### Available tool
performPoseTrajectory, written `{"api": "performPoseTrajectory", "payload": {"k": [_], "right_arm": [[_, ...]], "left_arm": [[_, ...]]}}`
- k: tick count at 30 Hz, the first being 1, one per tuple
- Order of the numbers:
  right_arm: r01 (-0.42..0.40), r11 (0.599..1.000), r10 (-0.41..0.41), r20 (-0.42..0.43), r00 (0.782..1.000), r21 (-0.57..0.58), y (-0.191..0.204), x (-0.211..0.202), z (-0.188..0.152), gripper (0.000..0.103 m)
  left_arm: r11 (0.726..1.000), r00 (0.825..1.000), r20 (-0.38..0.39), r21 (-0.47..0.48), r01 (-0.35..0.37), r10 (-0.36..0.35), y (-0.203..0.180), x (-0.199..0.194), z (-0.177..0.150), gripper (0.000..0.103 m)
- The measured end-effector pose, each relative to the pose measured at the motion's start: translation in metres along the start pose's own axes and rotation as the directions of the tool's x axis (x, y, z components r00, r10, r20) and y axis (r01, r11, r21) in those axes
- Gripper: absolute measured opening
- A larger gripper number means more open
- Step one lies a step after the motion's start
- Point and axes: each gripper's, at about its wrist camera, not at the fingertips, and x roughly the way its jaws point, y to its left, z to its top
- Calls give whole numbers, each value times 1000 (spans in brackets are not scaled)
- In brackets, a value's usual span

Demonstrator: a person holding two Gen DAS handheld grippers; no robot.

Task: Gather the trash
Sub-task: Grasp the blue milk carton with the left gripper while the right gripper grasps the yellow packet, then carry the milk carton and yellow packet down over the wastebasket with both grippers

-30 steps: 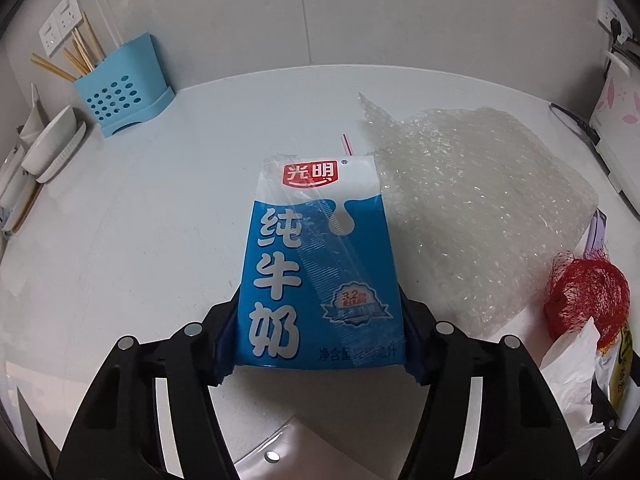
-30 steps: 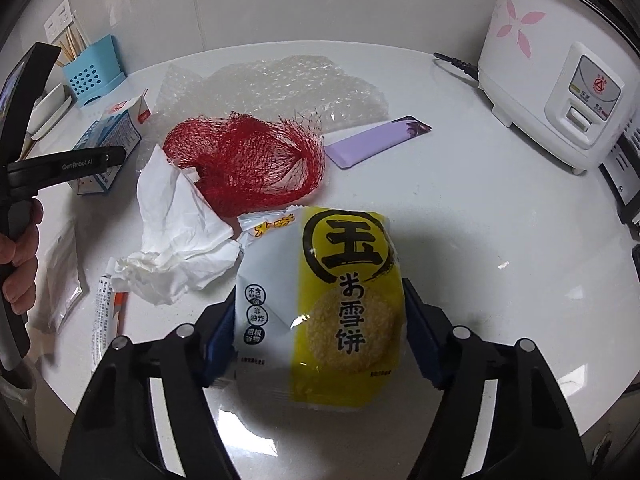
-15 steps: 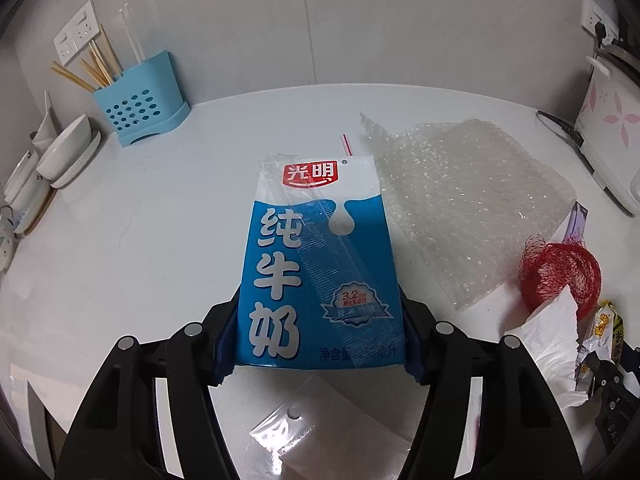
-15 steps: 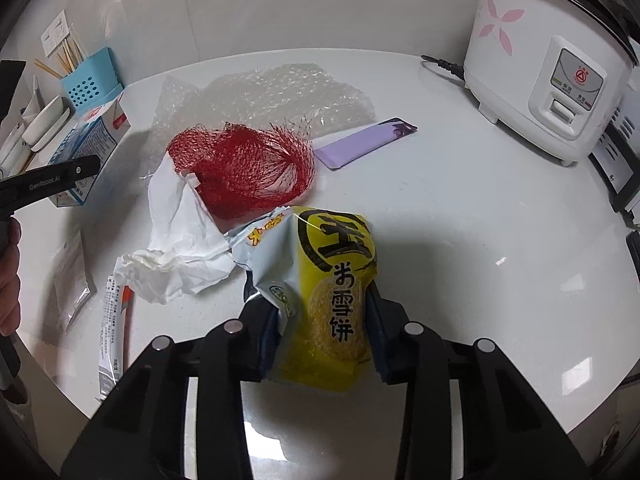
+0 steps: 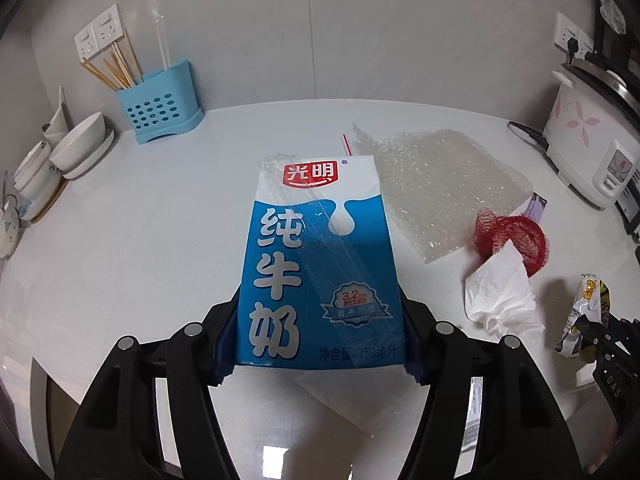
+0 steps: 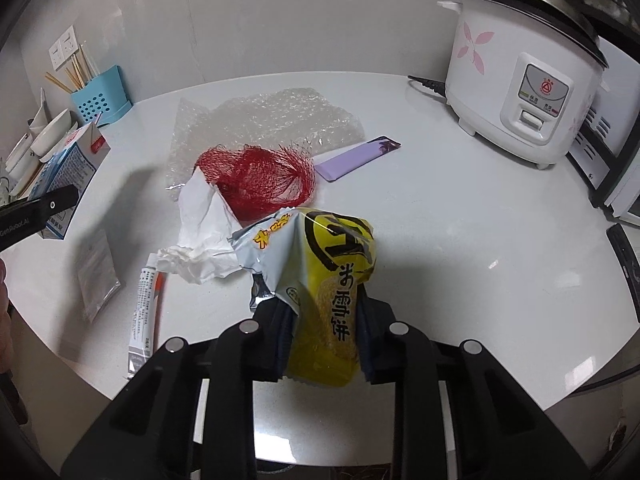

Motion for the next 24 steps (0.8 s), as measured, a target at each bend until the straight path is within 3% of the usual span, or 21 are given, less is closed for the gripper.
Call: {"api": "performPoseTrajectory", "payload": {"k": [13, 24], "right_arm": [[-62, 998, 64, 100, 993, -15, 20, -70, -37, 25], [-110, 992, 118, 162, 980, -58, 48, -111, -111, 25]], "left_arm": [[998, 996, 67, -6, 58, -57, 0, -82, -60, 62], [997, 991, 104, 0, 80, -79, 4, -116, -136, 62]]}}
